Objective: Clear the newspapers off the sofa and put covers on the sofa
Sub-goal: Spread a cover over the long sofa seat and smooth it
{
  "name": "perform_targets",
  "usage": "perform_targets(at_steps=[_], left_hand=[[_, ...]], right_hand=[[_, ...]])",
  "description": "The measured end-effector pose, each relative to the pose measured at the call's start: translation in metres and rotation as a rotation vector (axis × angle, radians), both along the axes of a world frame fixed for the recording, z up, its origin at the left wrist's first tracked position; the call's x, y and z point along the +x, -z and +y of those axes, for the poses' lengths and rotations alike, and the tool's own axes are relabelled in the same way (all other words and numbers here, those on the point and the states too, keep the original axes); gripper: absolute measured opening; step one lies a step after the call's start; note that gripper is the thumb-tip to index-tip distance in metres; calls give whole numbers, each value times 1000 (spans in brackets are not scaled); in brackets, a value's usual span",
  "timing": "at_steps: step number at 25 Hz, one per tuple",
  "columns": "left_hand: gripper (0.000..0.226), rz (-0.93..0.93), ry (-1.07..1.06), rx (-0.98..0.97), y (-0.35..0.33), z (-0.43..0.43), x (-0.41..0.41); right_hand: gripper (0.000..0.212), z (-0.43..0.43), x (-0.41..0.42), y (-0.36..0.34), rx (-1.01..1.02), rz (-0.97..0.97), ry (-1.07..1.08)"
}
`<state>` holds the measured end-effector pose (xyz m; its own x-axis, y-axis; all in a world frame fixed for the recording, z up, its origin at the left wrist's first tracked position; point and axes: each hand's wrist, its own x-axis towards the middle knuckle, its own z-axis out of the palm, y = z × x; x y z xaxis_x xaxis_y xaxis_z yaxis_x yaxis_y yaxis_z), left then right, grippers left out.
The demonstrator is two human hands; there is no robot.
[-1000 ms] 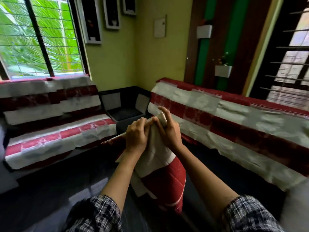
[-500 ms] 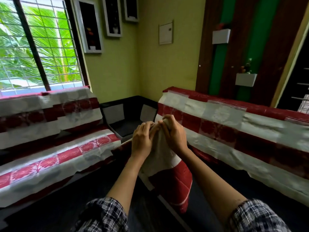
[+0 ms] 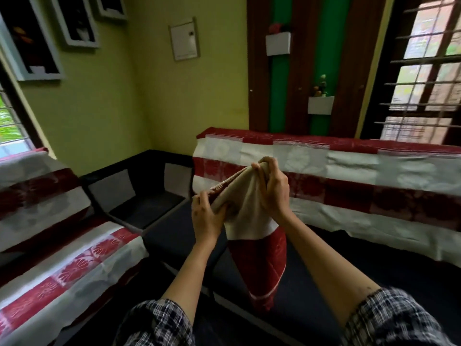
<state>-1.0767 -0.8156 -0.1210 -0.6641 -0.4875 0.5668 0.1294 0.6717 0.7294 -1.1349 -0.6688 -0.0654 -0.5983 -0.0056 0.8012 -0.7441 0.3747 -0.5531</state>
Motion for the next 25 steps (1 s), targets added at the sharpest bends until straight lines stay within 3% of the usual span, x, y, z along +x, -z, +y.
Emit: perform_targets(at_steps=[3,6,10,12,15,18,21,23,25], left_hand=[[41,-103,-29,346,16,-5,-27],[31,-250,103,850,33,-13,-68],[11,-291,337,979,32,-4,-126],[18,-246,404,1026,19,8,-161],[34,-213,371,915,-1,32,-221],[23,-154,433,741,-15,60,-266],[11,-222,740,538,-21,93,-297],[15,-254,927,435,-17,112,-312],[19,-209,953,426,-19,118,-326]], right_hand=[[24,4,-19,6,-42,-57,109],[26,3,-47,14,-110,-84,212],[30,10,-99,28,-233,-211,253],[31,23,-129,32,-279,-257,275],[31,55,-174,44,-308,-331,397],[34,88,-215,56,-167,-371,482],[39,107,-248,49,157,-328,137],[43,107,-260,43,341,-396,-144],[38,102,-266,39,316,-523,-272]])
